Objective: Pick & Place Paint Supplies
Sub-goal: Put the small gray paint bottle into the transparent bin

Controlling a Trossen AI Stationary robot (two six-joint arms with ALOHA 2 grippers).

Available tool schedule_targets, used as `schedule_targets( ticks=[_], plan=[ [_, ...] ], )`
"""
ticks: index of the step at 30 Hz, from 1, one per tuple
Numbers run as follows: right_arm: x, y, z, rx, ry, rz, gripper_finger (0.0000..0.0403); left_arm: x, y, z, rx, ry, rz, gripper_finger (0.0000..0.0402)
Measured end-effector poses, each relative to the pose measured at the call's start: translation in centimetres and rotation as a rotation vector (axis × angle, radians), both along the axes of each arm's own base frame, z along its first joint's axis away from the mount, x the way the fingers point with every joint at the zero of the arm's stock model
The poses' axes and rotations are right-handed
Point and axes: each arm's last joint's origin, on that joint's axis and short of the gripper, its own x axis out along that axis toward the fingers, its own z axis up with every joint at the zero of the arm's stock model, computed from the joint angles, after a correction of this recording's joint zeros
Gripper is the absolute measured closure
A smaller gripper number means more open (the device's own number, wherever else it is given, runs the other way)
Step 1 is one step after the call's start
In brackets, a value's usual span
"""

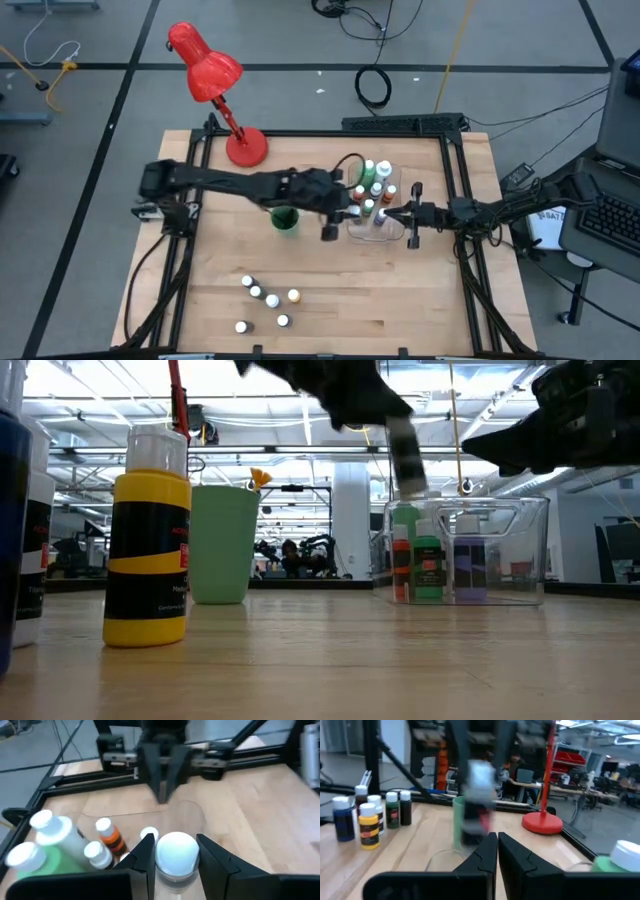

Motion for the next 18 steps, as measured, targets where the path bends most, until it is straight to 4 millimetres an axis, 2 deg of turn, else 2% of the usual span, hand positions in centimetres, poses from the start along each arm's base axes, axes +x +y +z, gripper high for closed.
schedule_targets(
  ticks=[3,6,12,18],
  plan=[
    [0.0,0.3,0.1,-0.025,-0.007,0.021,0.0393,1.3,1.1,-1.9,-0.035,0.0,-0.018,0.0304],
    [-0.1,0.5,0.2,-0.046,-0.018,0.029,0.0393,1.8,2.1,-2.8,-0.073,-0.002,-0.021,0.0304],
    [-0.1,0.5,0.3,-0.057,-0.022,0.028,0.0393,1.9,3.7,-3.7,-0.102,0.035,0.023,0.0304],
    [-0.1,0.5,0.4,-0.066,-0.031,0.027,0.0393,2.3,3.7,-4.2,-0.133,0.028,0.008,0.0304]
  ],
)
